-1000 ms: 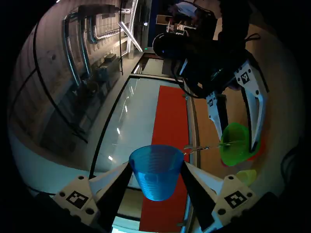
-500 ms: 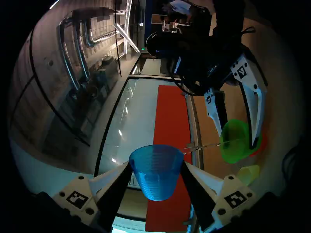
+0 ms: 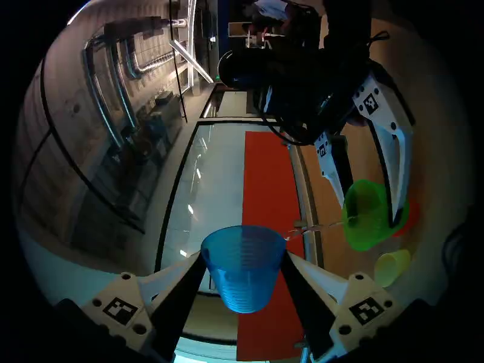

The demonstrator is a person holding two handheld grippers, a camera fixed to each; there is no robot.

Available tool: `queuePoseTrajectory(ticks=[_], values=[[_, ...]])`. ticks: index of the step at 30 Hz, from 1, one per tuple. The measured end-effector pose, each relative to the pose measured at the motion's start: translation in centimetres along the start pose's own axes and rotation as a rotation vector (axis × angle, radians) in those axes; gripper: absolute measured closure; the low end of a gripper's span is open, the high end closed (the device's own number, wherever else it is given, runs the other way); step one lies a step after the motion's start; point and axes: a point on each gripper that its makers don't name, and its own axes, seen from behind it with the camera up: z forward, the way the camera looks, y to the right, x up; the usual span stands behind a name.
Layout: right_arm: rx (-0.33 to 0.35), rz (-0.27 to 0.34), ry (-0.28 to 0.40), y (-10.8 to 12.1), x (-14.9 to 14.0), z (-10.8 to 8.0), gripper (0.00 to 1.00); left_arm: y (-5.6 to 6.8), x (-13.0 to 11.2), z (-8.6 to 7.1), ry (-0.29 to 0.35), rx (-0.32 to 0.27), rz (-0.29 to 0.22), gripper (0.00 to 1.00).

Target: Pour water

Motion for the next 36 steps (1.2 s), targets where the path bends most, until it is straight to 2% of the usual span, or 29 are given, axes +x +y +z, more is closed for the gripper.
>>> queuePoseTrajectory(ticks=[21, 30, 36], values=[[-0.003, 0.001, 0.008, 0.18, 0.51, 0.12, 0.10, -0.04, 0.79, -0.37, 0.001, 0.006, 0.095, 0.15], [-0.006, 0.000, 0.006, 0.27, 0.48, 0.08, 0.10, -0.12, 0.70, -0.17, 0.000, 0.005, 0.116, 0.15], [-0.006, 0.001, 0.006, 0.34, 0.53, 0.07, 0.10, 0.01, 0.78, -0.23, 0.002, 0.005, 0.105, 0.15]])
